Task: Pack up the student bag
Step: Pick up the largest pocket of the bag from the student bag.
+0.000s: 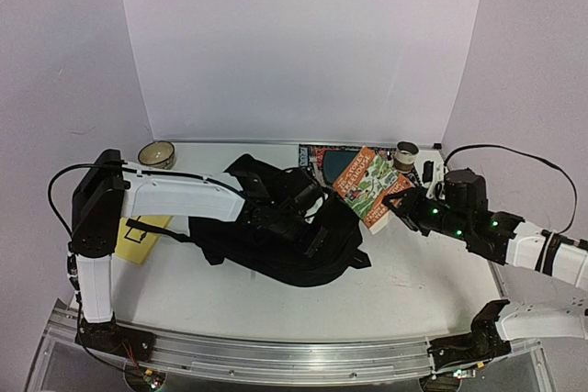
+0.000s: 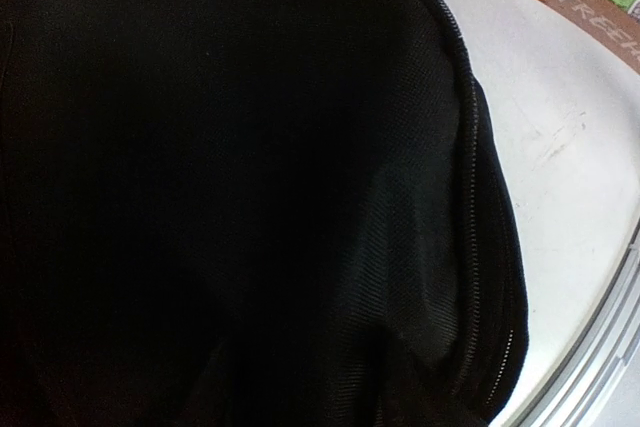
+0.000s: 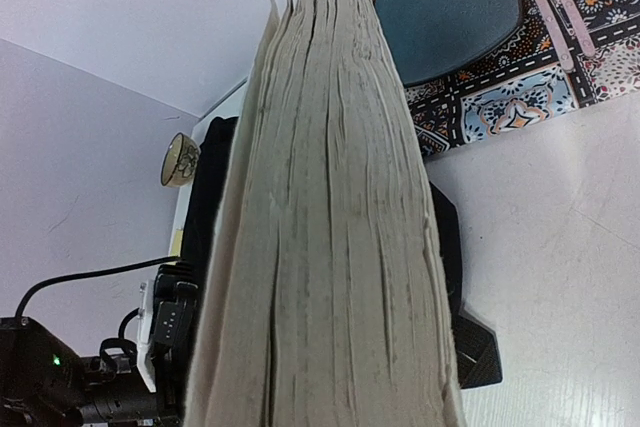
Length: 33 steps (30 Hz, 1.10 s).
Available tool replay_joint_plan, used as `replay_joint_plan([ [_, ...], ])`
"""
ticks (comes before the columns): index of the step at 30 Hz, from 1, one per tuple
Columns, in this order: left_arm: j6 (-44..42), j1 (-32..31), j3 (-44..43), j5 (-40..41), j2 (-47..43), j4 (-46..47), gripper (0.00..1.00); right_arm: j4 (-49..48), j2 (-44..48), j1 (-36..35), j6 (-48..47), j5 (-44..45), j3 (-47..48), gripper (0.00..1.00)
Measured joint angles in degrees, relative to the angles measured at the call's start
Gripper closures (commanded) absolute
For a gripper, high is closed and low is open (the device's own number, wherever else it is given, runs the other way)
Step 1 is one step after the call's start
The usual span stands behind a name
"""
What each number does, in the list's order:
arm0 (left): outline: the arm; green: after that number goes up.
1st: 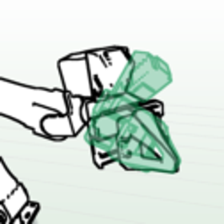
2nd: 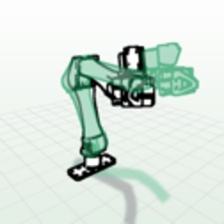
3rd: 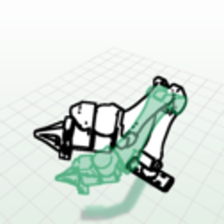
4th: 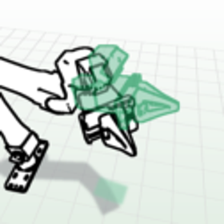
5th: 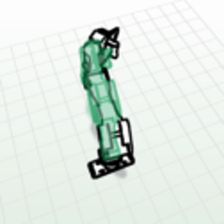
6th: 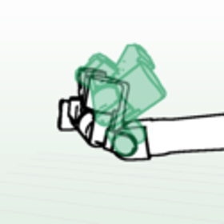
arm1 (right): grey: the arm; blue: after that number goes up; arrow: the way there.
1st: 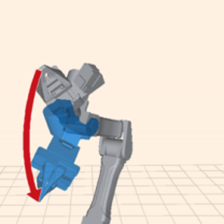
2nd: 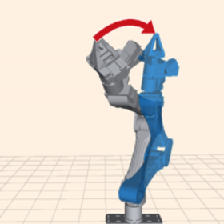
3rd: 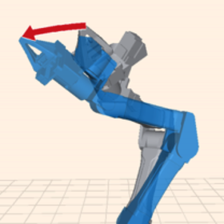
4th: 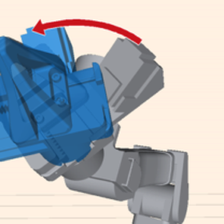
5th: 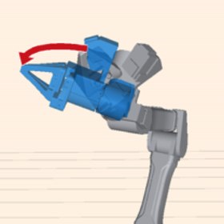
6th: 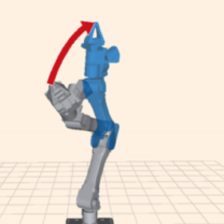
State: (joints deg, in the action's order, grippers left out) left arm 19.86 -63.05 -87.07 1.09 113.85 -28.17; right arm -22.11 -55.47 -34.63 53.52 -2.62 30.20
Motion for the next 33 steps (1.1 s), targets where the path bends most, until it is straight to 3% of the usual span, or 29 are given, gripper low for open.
replay_joint_plan([
  [3,-0.9,0.0,-1.0,0.0,0.3,-1.3,0.96,0.8,0.4,0.0,-0.1,-0.5,0.0,1.0],
  [5,-0.7,0.0,-1.2,0.3,0.3,-1.8,1.0,1.4,0.7,0.0,-0.2,-0.9,0.0,1.0],
  [12,-0.3,0.4,-1.3,1.3,-0.5,-2.9,1.0,4.8,3.4,0.0,-0.4,-1.9,0.0,1.0],
  [23,2.7,5.4,-1.3,4.6,-9.9,-2.6,1.0,10.8,10.7,0.1,0.1,-0.5,0.2,1.0],
  [33,6.0,9.0,4.1,5.9,-17.2,3.7,1.0,17.6,13.4,0.2,1.6,-0.5,0.5,1.0],
])
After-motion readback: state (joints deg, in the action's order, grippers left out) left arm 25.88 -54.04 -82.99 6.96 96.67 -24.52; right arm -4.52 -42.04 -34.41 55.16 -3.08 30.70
